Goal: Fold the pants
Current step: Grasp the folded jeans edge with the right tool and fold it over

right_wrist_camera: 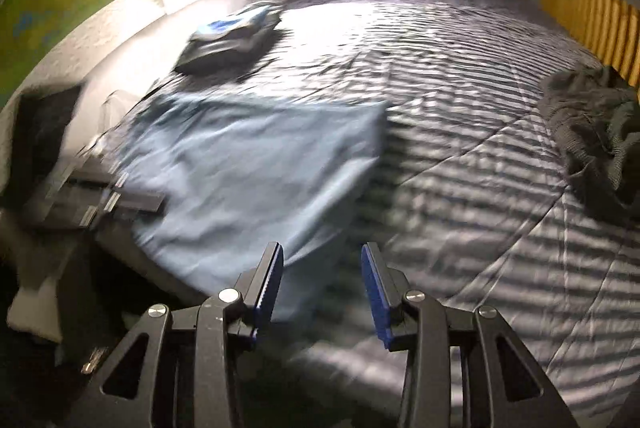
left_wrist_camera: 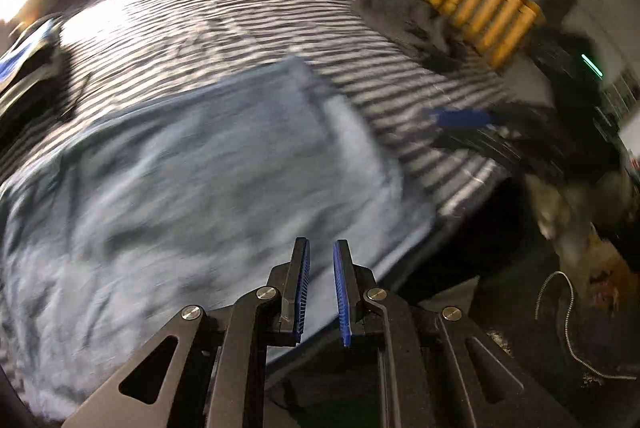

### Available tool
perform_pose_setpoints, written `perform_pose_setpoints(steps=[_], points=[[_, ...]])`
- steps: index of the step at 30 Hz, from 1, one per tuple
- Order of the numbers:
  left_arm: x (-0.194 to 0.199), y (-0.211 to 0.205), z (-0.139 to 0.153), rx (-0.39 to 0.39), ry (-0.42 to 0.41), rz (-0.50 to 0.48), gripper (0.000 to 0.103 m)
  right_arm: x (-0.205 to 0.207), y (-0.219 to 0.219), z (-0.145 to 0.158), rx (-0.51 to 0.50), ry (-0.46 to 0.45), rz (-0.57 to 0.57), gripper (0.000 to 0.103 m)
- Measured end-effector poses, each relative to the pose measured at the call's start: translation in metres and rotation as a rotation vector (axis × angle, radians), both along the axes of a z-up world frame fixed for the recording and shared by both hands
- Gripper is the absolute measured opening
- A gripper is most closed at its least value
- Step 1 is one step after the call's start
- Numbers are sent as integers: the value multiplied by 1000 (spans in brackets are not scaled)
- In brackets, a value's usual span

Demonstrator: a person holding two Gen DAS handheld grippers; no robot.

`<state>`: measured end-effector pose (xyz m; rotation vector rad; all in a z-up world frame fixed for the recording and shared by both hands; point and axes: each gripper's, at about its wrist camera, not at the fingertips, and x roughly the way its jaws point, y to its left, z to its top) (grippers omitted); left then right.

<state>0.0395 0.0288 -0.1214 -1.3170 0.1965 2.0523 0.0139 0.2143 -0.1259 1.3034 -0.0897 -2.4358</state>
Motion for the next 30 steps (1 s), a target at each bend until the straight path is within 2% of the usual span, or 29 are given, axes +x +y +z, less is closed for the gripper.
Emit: perform_pose_setpoints(steps=[3, 4, 6, 7, 8, 9, 10, 11, 13, 16, 22, 24, 27, 30], points=[[2, 29, -5, 31, -1, -50, 13, -29, 16, -15, -112, -86, -31, 34], [2, 39, -10, 39, -21, -65, 13, -33, 20, -18, -150, -111, -34, 28], [4, 61, -28, 42, -70, -123, 13, -36, 22, -26, -211, -153, -30, 26], [7, 71, -38, 14, -82, -153, 13, -34, 20, -30, -207, -171, -16, 22], [11, 84, -55, -55, -77, -179, 13, -33, 16, -37, -171, -192, 5, 21], [14, 88, -59, -77, -53, -182, 13, -32, 15, -42, -146, -201, 12, 21], [17, 88, -56, -64, -32, -189, 18, -32, 17, -44, -138, -208, 10, 21], [16, 88, -53, -44, -56, -193, 22, -35, 21, -46, -148, -218, 1, 21], [12, 83, -45, 6, -84, -162, 22, -40, 29, -46, -207, -231, -15, 21], [8, 76, -32, 41, -66, -129, 22, -49, 28, -48, -267, -240, 13, 22], [8, 74, -33, -36, -2, -118, 22, -30, 21, -60, -329, -334, 73, 22], [11, 77, -34, -42, 3, -129, 25, -21, 19, -62, -330, -350, 76, 22], [18, 84, -40, -79, 24, -158, 34, -12, 9, -67, -301, -367, 82, 22], [24, 88, -44, -107, 46, -159, 37, -11, 7, -66, -300, -358, 72, 13]])
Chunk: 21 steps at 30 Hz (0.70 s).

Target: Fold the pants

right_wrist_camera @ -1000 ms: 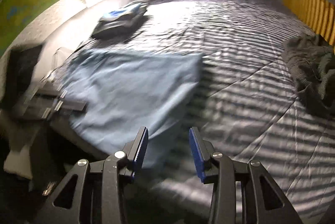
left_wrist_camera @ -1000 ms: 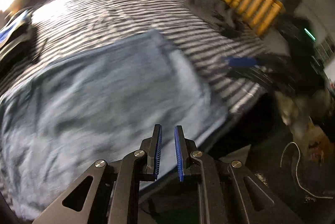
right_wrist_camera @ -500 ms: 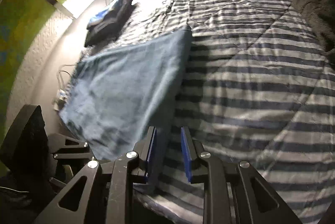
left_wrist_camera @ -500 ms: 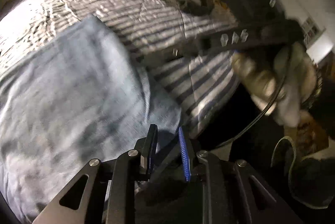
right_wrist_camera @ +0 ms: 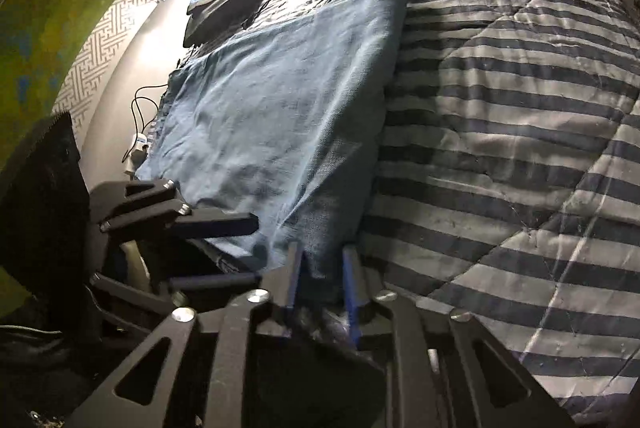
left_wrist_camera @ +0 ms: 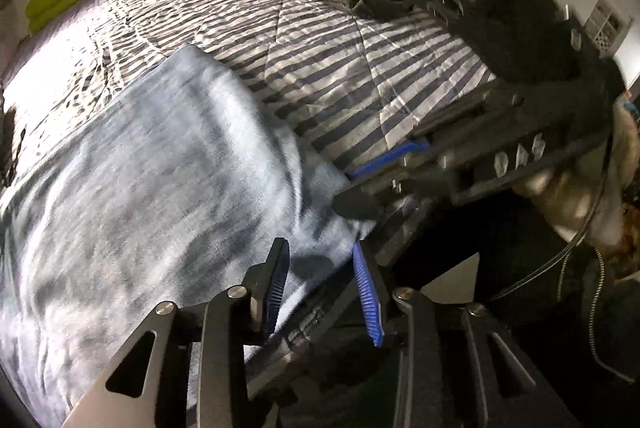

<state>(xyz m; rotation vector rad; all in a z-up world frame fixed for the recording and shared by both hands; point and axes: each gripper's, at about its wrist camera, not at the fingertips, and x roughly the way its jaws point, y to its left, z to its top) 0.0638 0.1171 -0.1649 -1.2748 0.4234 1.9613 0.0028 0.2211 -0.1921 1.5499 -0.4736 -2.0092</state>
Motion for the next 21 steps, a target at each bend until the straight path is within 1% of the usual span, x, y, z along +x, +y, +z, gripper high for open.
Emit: perform_pose_setpoints(steps=[2, 4, 5, 6, 10, 12, 14, 16, 18, 19, 20, 21], points=[[1, 3, 2, 2, 29, 7, 40, -3, 5, 7, -66, -10, -29, 10], [3, 5, 7, 3, 69, 15, 48, -4, 8, 17, -115, -1, -42, 9], [3, 7, 9, 0, 95, 23, 50, -5, 9, 25, -130, 8, -48, 9], [3, 8, 13, 2, 121, 36, 50, -6, 8, 29, -140, 12, -53, 9], [-4, 13, 18, 25, 166, 82, 51, -13, 5, 41, -178, 8, -67, 9], [-12, 10, 15, 46, 139, 113, 42, -13, 3, 42, -181, 7, -70, 9], [-16, 10, 13, 63, 125, 132, 26, -8, 6, 43, -152, 32, -79, 10], [-16, 10, 9, 40, 131, 129, 19, -3, 13, 46, -113, 69, -95, 13], [-17, 5, 8, 50, 117, 132, 17, -5, 21, 48, -38, 89, -115, 16], [-17, 4, 9, 55, 117, 133, 16, -10, 25, 47, 4, 97, -135, 20], [-17, 2, 11, 65, 119, 135, 16, -15, 29, 44, 31, 96, -169, 22], [-16, 1, 12, 72, 120, 135, 16, -24, 35, 38, 37, 78, -211, 22]])
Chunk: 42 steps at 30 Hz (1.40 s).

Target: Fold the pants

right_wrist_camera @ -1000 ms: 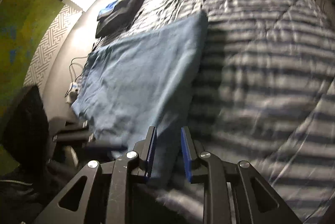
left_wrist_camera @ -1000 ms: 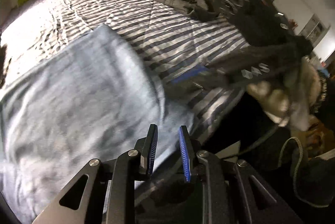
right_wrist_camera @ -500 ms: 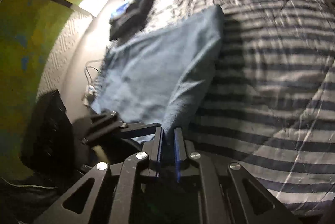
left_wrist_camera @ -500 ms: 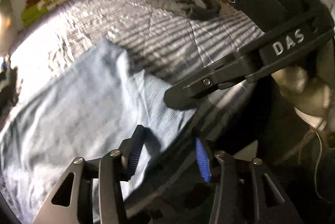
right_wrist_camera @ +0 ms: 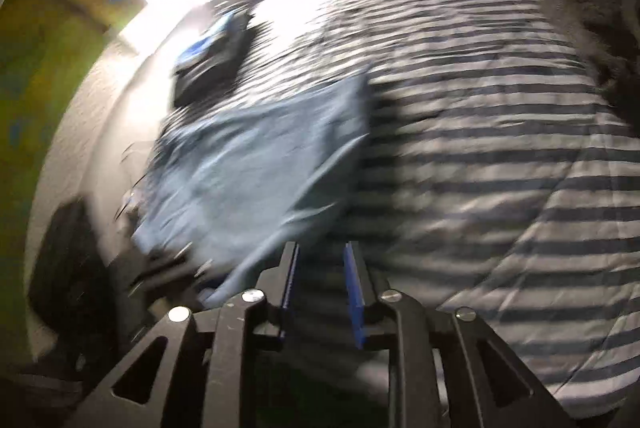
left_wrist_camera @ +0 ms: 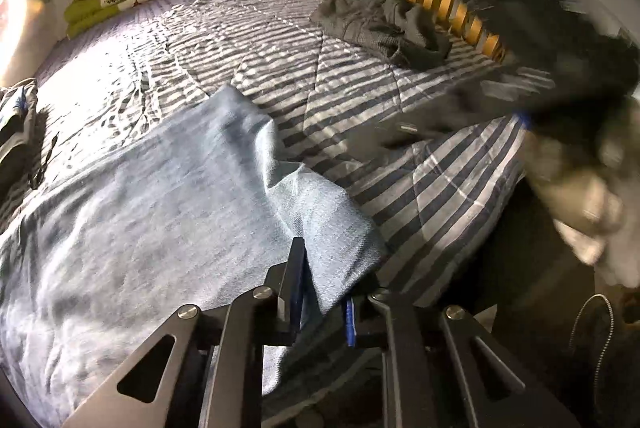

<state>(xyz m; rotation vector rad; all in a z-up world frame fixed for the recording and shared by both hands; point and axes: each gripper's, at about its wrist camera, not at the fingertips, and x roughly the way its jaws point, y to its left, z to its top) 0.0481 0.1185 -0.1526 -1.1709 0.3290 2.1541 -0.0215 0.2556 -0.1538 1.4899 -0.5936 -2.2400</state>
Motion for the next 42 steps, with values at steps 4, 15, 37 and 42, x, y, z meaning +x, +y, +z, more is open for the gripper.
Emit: perform_pose_setpoints(steps=[4, 15, 37, 42], points=[[-1, 1, 4, 19, -7, 9, 15, -40, 11, -23, -115, -69, -51, 22], [1, -24, 30, 111, 6, 18, 15, -116, -6, -48, -320, -120, -93, 6], [11, -306, 70, 325, 68, 501, 14, -157, -252, 79, -176, 103, 220, 5], [20, -365, 51, 294, 53, 617, 10, -181, -338, 62, -110, 80, 301, 5]])
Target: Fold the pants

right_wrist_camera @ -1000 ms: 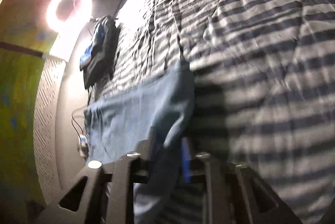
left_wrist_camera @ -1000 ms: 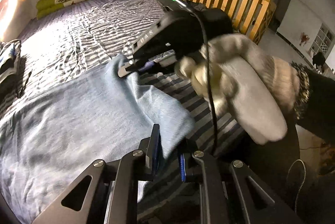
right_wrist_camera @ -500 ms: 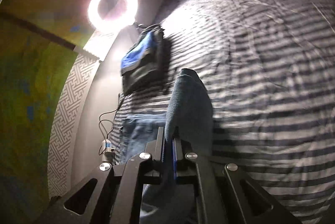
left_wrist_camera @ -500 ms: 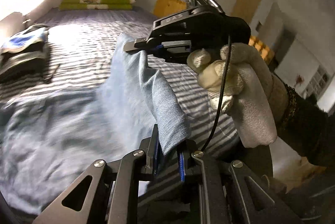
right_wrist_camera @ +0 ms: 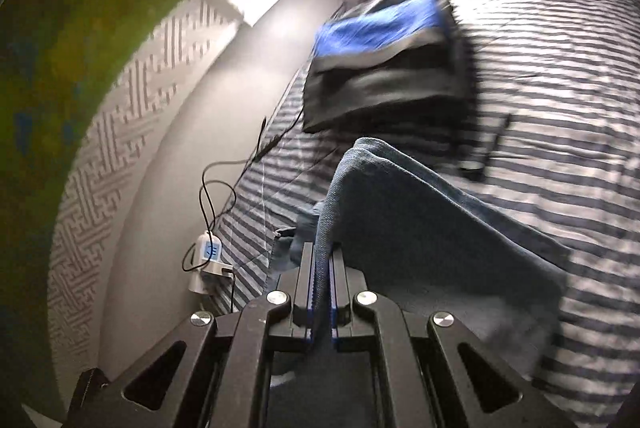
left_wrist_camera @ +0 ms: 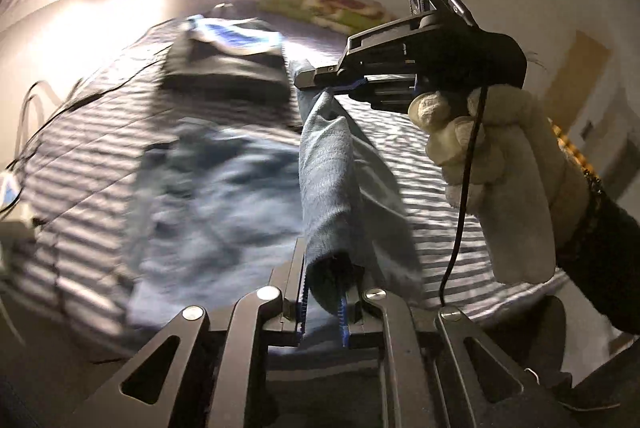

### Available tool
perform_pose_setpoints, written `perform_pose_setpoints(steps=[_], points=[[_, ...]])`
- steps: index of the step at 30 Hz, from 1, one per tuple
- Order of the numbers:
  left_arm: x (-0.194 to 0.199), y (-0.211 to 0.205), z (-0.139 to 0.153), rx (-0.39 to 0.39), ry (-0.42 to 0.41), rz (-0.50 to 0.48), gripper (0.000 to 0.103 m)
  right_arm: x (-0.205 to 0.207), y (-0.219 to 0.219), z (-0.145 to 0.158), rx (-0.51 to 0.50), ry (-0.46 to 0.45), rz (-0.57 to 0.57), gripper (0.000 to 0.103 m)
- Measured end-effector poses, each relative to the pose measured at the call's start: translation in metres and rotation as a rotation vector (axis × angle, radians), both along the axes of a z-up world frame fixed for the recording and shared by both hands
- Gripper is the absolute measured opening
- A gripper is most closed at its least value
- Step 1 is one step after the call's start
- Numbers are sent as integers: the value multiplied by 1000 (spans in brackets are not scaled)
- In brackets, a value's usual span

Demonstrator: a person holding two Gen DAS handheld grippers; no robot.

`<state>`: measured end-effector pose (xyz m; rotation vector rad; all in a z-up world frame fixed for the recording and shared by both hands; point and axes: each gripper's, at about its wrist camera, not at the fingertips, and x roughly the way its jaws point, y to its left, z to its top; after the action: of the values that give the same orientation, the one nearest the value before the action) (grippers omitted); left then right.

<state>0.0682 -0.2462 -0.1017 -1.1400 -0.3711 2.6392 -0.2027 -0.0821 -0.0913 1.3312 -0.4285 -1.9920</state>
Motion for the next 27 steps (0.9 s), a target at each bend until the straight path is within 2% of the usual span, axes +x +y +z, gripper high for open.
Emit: perform_pose_setpoints(steps=[6, 14, 16, 18, 19, 20, 24, 27], points=[[9, -44, -20, 36, -22, 69, 8, -8, -60, -23, 67, -19, 45, 5], [17, -73, -34, 71, -33, 141, 7, -11, -107, -37, 133, 1, 97, 5], [16, -85, -43, 62, -62, 166, 8, -11, -121, -41, 143, 5, 119, 5], [13, -93, -52, 71, -120, 170, 12, -10, -140, -46, 179, 28, 182, 10], [13, -97, -57, 73, -140, 179, 17, -9, -149, -47, 223, 43, 210, 16], [15, -99, -59, 76, -151, 191, 18, -9, -153, -46, 258, 55, 220, 17], [27, -100, -58, 56, -154, 207, 18, -5, -134, -18, 216, 131, 213, 19], [39, -104, -48, 51, -148, 251, 18, 7, -102, 1, 167, 143, 226, 19]])
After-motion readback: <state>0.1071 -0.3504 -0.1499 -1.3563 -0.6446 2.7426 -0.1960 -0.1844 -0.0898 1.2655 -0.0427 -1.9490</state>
